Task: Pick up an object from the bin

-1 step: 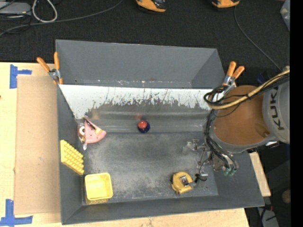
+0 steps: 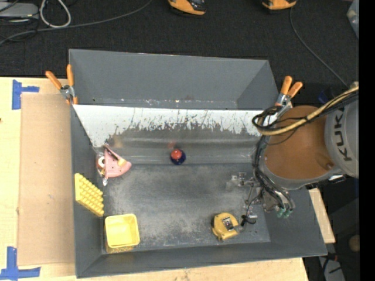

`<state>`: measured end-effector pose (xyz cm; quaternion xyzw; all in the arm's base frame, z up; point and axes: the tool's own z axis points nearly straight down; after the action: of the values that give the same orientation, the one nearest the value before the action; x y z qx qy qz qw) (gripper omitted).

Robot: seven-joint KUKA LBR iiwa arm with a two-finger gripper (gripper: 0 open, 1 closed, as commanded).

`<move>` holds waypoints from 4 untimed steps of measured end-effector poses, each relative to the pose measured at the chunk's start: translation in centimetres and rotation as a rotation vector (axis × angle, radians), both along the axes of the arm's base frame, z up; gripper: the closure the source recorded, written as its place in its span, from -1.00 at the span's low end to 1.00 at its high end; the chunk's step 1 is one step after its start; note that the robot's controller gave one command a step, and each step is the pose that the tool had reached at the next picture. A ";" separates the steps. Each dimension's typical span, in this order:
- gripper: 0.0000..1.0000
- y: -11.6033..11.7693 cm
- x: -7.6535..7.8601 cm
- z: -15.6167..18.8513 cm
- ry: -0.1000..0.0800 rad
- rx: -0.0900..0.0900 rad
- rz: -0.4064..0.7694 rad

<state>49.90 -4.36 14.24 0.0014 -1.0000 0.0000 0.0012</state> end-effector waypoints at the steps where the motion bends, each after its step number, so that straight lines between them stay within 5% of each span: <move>1: -1.00 4.4 1.6 -3.3 0.002 0.001 0.028; 2: -1.00 7.4 1.9 -2.8 0.000 0.000 -0.010; 3: -1.00 14.5 -0.8 -6.9 0.005 0.001 0.035; 4: -1.00 15.7 0.3 -6.9 0.001 0.000 0.055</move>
Offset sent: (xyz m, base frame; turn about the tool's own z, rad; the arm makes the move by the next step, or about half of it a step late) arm 0.0195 0.0731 -0.0269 0.0104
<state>50.17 11.35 7.33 0.0290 -0.9996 0.0001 0.0018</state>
